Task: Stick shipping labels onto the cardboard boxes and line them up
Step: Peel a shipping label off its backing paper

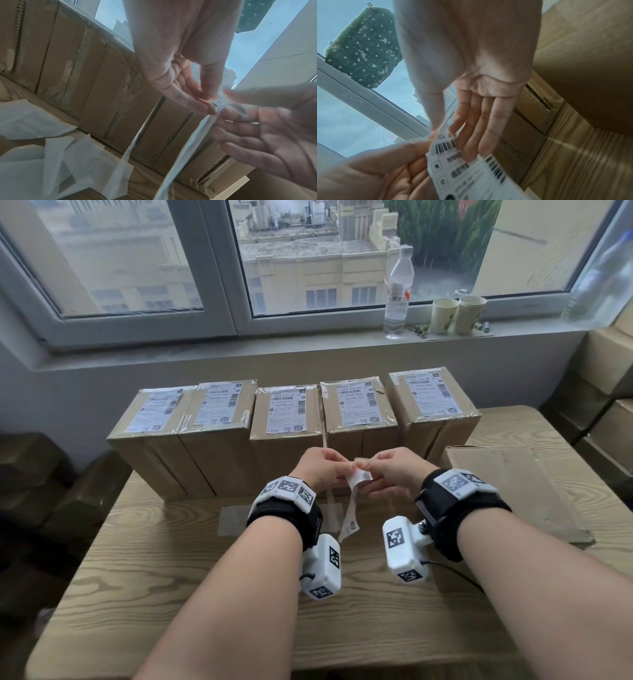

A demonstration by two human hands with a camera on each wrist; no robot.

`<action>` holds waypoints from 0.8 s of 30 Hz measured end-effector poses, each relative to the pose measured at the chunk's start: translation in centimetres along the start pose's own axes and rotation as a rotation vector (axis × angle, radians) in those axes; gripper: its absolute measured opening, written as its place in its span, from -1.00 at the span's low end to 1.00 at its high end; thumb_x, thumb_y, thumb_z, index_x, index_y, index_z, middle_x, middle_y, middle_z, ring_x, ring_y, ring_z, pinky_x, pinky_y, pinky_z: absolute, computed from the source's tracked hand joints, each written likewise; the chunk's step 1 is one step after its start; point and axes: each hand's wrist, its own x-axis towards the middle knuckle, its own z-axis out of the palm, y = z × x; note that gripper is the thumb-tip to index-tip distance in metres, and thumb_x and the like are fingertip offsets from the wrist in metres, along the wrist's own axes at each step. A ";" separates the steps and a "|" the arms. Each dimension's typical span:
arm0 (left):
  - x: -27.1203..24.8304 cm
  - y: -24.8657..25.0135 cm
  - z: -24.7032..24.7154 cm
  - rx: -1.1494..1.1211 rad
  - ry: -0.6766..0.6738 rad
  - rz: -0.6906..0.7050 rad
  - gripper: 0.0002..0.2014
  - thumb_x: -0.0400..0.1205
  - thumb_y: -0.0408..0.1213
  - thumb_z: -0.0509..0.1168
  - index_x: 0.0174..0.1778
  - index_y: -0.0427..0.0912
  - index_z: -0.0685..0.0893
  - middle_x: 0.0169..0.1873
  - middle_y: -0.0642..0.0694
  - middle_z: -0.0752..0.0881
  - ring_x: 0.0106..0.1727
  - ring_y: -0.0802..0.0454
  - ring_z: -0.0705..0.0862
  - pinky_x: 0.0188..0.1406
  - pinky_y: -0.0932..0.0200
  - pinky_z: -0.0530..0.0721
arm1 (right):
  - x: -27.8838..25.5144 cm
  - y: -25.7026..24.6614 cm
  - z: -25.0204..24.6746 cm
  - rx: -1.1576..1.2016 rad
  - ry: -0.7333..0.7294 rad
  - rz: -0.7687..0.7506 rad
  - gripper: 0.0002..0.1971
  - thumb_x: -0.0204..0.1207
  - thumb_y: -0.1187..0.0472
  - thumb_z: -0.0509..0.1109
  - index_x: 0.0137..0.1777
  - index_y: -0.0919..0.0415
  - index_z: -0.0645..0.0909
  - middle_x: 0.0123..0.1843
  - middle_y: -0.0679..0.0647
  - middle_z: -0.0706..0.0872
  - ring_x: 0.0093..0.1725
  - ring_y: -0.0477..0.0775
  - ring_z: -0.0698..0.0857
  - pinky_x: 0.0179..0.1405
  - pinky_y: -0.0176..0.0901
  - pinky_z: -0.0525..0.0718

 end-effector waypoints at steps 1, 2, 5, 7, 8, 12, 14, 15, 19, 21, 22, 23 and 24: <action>0.0 0.1 0.0 -0.012 0.001 -0.010 -0.82 0.56 -0.56 0.39 -0.34 -0.32 0.60 -0.28 -0.25 0.68 -0.24 -0.02 0.71 -0.27 0.26 0.78 | 0.0 -0.1 0.0 -0.004 0.010 -0.007 -0.83 0.55 0.20 0.45 -0.12 0.32 0.61 -0.15 0.31 0.79 -0.34 0.08 0.82 -0.25 -0.09 0.83; 0.0 0.2 0.1 -0.024 0.003 -0.022 -0.81 0.57 -0.56 0.38 -0.35 -0.33 0.59 -0.27 -0.25 0.68 -0.22 -0.03 0.71 -0.29 0.26 0.78 | 0.0 -0.1 0.0 -0.009 0.020 -0.008 -0.88 0.56 0.27 0.43 -0.14 0.31 0.60 -0.17 0.29 0.77 -0.35 0.07 0.80 -0.29 -0.12 0.82; 0.2 0.4 0.3 -0.013 0.046 -0.061 -0.81 0.59 -0.56 0.34 -0.34 -0.33 0.61 -0.17 -0.29 0.68 -0.07 -0.11 0.72 -0.20 0.18 0.79 | -0.1 -0.2 0.0 -0.010 0.043 0.013 -0.89 0.57 0.32 0.42 -0.18 0.28 0.60 -0.19 0.27 0.77 -0.29 0.10 0.79 -0.32 -0.13 0.80; 0.4 0.4 0.4 -0.010 0.091 -0.082 -0.81 0.60 -0.57 0.32 -0.33 -0.33 0.63 -0.05 -0.35 0.69 0.02 -0.16 0.71 -0.06 0.12 0.73 | -0.1 -0.1 -0.1 0.028 0.051 0.022 -0.86 0.57 0.36 0.40 -0.23 0.27 0.59 -0.20 0.27 0.76 -0.29 0.11 0.78 -0.35 -0.13 0.79; 0.4 0.4 0.4 -0.016 0.113 -0.096 -0.83 0.61 -0.58 0.31 -0.31 -0.36 0.64 0.00 -0.37 0.70 0.05 -0.18 0.71 -0.02 0.10 0.72 | -0.1 0.0 -0.1 0.057 0.054 0.023 -0.84 0.56 0.39 0.40 -0.26 0.28 0.59 -0.21 0.27 0.76 -0.28 0.12 0.77 -0.38 -0.14 0.79; 0.9 0.2 0.3 -0.050 0.178 -0.174 -0.84 0.61 -0.57 0.31 0.08 -0.54 0.66 0.12 -0.41 0.69 0.17 -0.24 0.72 0.02 0.07 0.73 | 0.1 0.4 -0.3 0.139 0.058 0.015 -0.78 0.53 0.48 0.39 -0.34 0.30 0.58 -0.25 0.22 0.74 -0.26 0.08 0.75 -0.46 -0.21 0.79; 1.1 0.1 0.3 -0.089 0.198 -0.214 -0.75 0.61 -0.57 0.31 0.20 -0.55 0.63 0.15 -0.40 0.70 0.17 -0.23 0.72 -0.09 0.11 0.76 | 0.3 0.5 -0.3 0.154 0.061 0.012 -0.74 0.52 0.52 0.38 -0.38 0.30 0.56 -0.29 0.21 0.72 -0.32 0.04 0.74 -0.48 -0.25 0.77; 1.0 0.1 0.3 -0.112 0.197 -0.231 -0.75 0.61 -0.57 0.32 0.20 -0.53 0.62 0.14 -0.38 0.71 0.14 -0.21 0.74 -0.21 0.14 0.78 | 0.4 0.7 -0.3 0.152 0.063 0.005 -0.72 0.51 0.54 0.38 -0.40 0.30 0.55 -0.30 0.22 0.72 -0.32 0.03 0.74 -0.49 -0.28 0.76; 0.6 -0.1 -0.1 -0.137 0.088 -0.248 -0.78 0.59 -0.35 0.42 0.07 -0.41 0.68 -0.03 -0.31 0.77 -0.11 -0.08 0.79 -0.24 0.19 0.82 | 0.9 0.9 -0.7 0.063 0.087 -0.055 -0.72 0.47 0.58 0.38 -0.42 0.34 0.55 -0.26 0.25 0.67 -0.22 0.07 0.70 -0.51 -0.35 0.71; 0.7 -0.5 -0.2 -0.096 0.042 -0.227 -0.65 0.54 -0.14 0.48 0.09 -0.34 0.71 -0.03 -0.28 0.79 -0.07 -0.06 0.81 -0.12 0.17 0.81 | 1.1 0.9 -0.7 0.035 0.061 -0.092 -0.76 0.45 0.56 0.42 -0.40 0.34 0.56 -0.29 0.23 0.67 -0.23 0.07 0.70 -0.34 -0.27 0.76; 0.7 -0.6 -0.2 -0.073 0.027 -0.208 -0.63 0.52 -0.11 0.50 0.11 -0.31 0.73 -0.02 -0.26 0.80 -0.05 -0.05 0.81 -0.13 0.17 0.81 | 1.2 0.8 -0.6 0.026 0.045 -0.106 -0.78 0.45 0.54 0.44 -0.38 0.34 0.59 -0.29 0.23 0.68 -0.21 0.09 0.70 -0.20 -0.17 0.78; 0.9 -0.7 -0.1 -0.047 0.026 -0.184 -0.63 0.51 -0.11 0.51 0.12 -0.29 0.74 -0.01 -0.25 0.81 -0.02 -0.05 0.81 -0.11 0.16 0.80 | 1.3 0.7 -0.5 0.012 0.034 -0.116 -0.81 0.44 0.53 0.46 -0.35 0.34 0.62 -0.28 0.22 0.70 -0.17 0.11 0.71 -0.07 -0.08 0.77; 1.1 -0.9 -0.2 -0.024 0.030 -0.165 -0.64 0.50 -0.14 0.52 0.12 -0.28 0.76 0.01 -0.24 0.81 0.03 -0.05 0.80 -0.06 0.14 0.79 | 1.4 0.7 -0.5 -0.006 0.029 -0.122 -0.84 0.42 0.53 0.47 -0.31 0.33 0.65 -0.25 0.22 0.71 -0.13 0.13 0.72 0.02 0.00 0.76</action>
